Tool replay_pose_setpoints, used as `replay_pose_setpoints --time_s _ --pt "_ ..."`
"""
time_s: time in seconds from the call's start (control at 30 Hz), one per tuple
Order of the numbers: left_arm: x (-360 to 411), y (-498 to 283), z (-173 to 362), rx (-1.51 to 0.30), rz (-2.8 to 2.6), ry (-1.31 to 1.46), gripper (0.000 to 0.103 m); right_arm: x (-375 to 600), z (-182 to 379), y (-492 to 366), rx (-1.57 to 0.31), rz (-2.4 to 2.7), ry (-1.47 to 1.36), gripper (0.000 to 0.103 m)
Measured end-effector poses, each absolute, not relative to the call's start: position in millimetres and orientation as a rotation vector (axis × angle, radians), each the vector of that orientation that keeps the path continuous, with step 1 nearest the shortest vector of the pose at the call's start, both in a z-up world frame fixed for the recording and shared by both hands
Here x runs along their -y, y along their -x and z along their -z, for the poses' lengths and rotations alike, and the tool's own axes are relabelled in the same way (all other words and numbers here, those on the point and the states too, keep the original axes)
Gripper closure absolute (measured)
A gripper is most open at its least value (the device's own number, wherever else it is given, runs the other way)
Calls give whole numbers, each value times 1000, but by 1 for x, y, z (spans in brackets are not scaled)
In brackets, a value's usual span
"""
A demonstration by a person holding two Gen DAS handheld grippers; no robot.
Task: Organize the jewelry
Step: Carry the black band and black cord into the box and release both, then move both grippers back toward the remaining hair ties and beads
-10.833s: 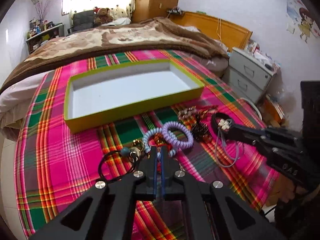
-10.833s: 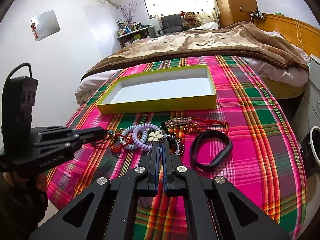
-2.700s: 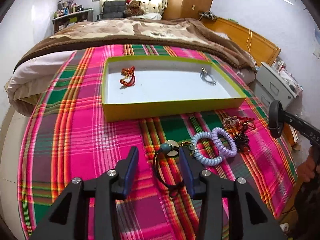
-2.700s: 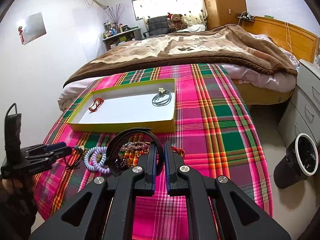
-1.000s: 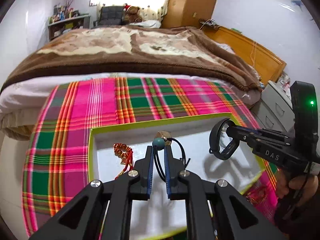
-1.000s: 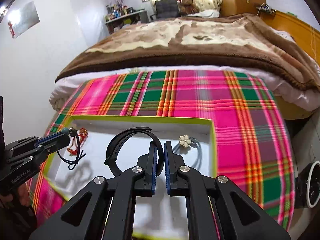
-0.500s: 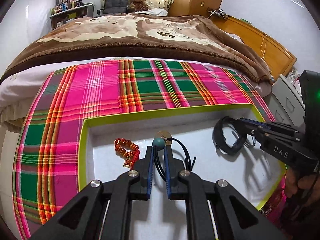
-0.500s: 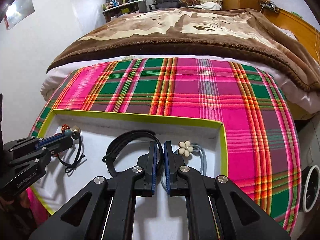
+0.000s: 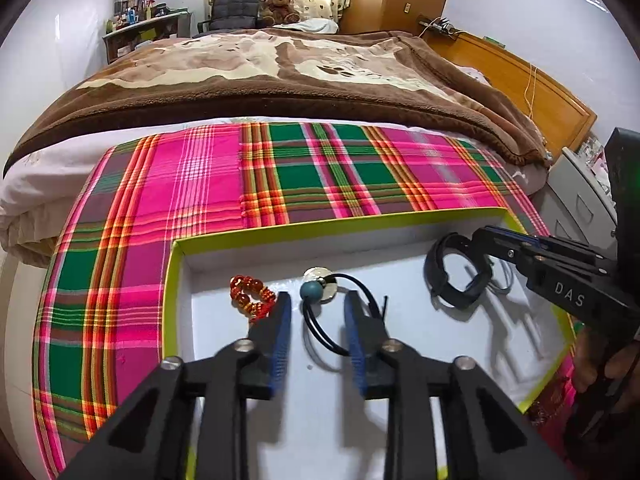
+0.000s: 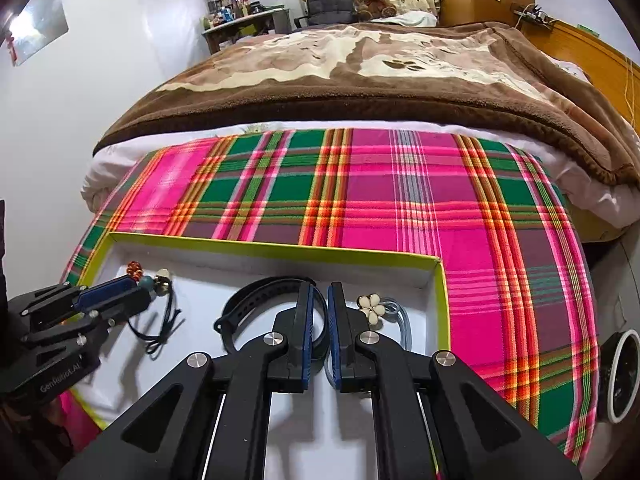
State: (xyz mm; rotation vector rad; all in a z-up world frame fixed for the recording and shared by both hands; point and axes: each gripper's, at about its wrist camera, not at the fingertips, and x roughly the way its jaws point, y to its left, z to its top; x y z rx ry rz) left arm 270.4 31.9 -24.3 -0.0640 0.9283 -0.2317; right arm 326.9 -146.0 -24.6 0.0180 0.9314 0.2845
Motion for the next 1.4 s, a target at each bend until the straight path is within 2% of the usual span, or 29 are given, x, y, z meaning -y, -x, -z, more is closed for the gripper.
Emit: replay_pose_setpoints --time_s 0.17,0.27,0.63,0.67,0.7,0.73,0.77,1.07,1.4 --pt "-30 -258 10 -893 228 56 72 148 13 -317 -894 -288 -26 90" --pt "-29 -247 0 -869 227 55 64 149 5 -308 -872 -288 -29 90" --pt "-30 -201 -26 -800 225 81 58 151 -20 -260 -806 -319 -47 85" --pt "-30 -197 -28 -796 226 84 58 152 -22 -256 -800 -324 -56 77" --pt "-31 -191 -29 -789 229 92 58 153 -23 -251 -794 -331 -66 63" --pt "-32 -186 -30 -780 236 104 58 154 -25 -246 -787 -338 -73 56" --pt "-32 -180 -32 -772 242 113 58 155 -28 -239 -775 -347 -79 53" --pt "-43 -140 -29 -752 246 143 56 172 -30 -194 -753 -317 -65 53" --pt "-53 -106 -8 -777 258 183 55 183 2 -154 -832 -345 -42 53"
